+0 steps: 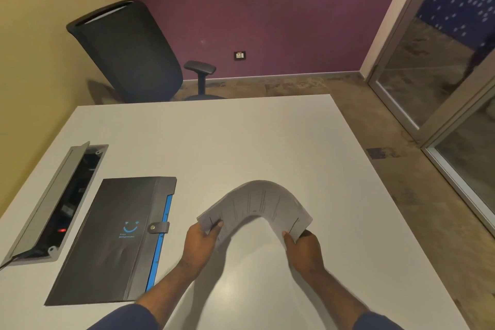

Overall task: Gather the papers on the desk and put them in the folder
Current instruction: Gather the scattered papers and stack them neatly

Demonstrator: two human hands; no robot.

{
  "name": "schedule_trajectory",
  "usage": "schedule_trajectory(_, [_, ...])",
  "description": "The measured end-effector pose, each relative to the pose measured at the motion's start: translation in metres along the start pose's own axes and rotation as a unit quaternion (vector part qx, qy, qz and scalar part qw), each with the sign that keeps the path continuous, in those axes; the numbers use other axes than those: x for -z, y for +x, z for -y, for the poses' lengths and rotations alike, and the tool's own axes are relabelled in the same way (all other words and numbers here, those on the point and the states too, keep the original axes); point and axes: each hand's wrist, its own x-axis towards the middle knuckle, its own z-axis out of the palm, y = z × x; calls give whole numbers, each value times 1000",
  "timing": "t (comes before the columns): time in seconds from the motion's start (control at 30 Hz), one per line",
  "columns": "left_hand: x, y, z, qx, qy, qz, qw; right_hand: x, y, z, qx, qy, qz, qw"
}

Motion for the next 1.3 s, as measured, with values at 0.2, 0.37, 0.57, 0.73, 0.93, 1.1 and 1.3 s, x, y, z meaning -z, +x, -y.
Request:
schedule_trajectory(0.2, [5,4,-4,3,25,7,1000,5,0,6,-22,12,4,1000])
schedule_trajectory(0.37, [30,32,-37,-48,84,12,995,18,7,18,8,53,-6,999])
schedule_trajectory(0.57, [71,64,-100,-146,259,73,952,49,17,60,18,195,-40,980])
schedule_trajectory(0.73, [81,67,-157,-248,414,132,866,70,15,100,122,77,-115,983])
schedule_trajectory(0.93, [62,58,-199,-272,479,203,810,64,2,144,240,43,124,962])
schedule_trajectory(1.1, [56,57,-206,-266,504,210,794,58,4,150,214,79,147,962])
schedule_trajectory(1.3, [63,63,-180,-368,370,-4,853,64,7,135,136,191,166,958])
